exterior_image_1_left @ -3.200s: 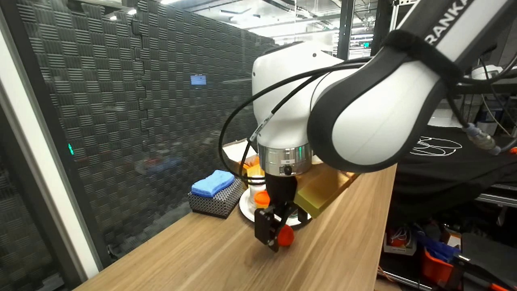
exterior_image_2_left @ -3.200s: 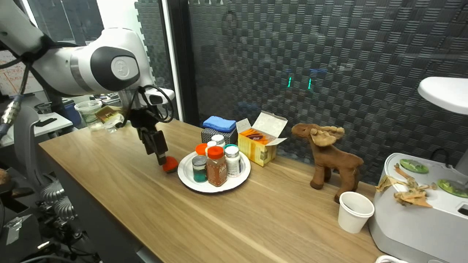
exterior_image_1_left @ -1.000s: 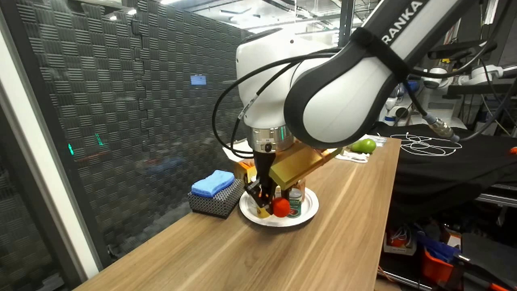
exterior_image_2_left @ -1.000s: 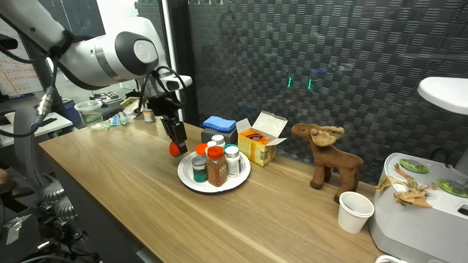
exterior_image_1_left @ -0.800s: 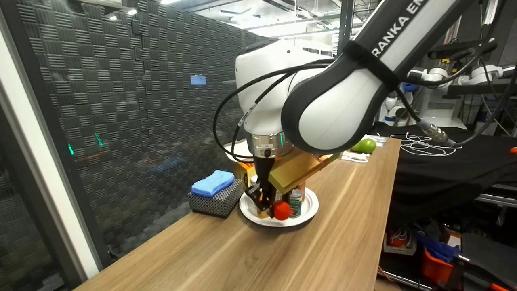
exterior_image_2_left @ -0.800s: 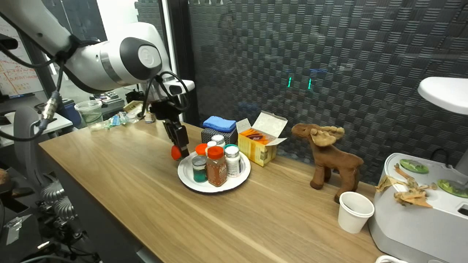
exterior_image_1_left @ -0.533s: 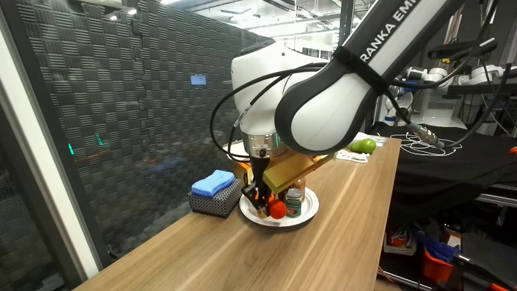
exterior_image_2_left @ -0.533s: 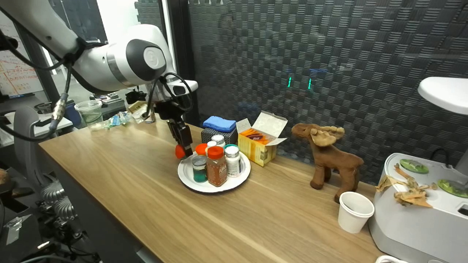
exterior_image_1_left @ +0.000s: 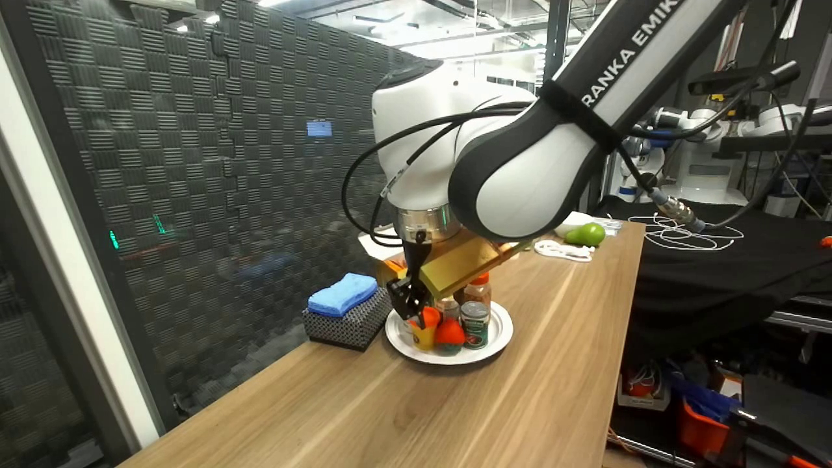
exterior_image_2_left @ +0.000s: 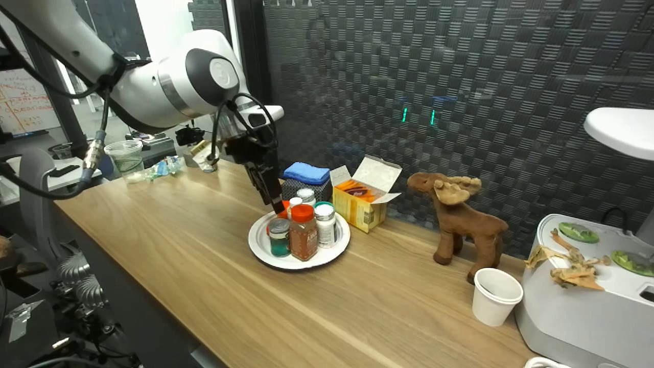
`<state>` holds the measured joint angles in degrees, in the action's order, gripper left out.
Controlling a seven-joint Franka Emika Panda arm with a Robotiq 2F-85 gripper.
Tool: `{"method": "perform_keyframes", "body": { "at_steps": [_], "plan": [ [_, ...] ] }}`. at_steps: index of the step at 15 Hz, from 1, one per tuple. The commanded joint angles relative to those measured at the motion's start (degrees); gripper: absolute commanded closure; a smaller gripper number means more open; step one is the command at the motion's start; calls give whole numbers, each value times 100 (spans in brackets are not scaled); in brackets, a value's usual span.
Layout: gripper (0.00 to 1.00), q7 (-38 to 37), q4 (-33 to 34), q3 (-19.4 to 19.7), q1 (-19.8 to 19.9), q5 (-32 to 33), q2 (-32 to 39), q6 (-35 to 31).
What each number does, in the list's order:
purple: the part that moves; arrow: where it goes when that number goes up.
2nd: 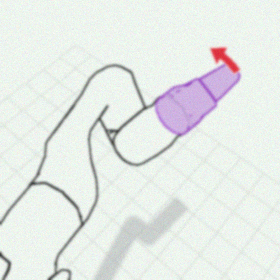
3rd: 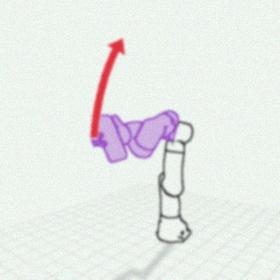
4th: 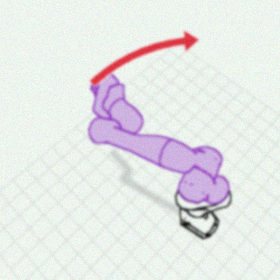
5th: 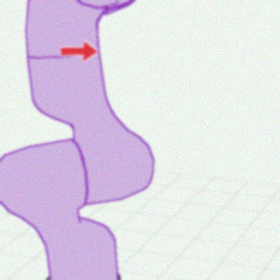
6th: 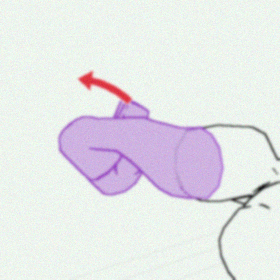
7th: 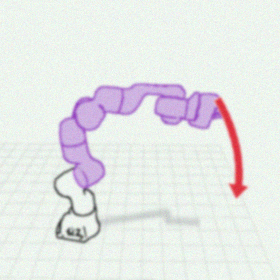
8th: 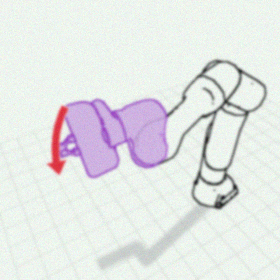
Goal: Put all the bottles and the orange plushie that are around the white plate on the white plate
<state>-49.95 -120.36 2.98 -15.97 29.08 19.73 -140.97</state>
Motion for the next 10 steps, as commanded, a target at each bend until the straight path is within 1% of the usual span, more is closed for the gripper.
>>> {"method": "perform_keyframes", "body": {
  "at_steps": [1,3,5,7,9,10],
  "plan": [
    [0,-236,-58,32,-37,142,-169,-126],
    [0,-148,-197,-23,2,64,-360,-234],
    [0,113,-366,-145,87,-156,-652,-275],
    [0,455,-532,-283,177,-478,-1064,52],
    [0,1423,-725,-540,368,-1251,-1668,720],
    [0,1841,-739,-605,429,-1564,-1893,1063]
  ]
}}
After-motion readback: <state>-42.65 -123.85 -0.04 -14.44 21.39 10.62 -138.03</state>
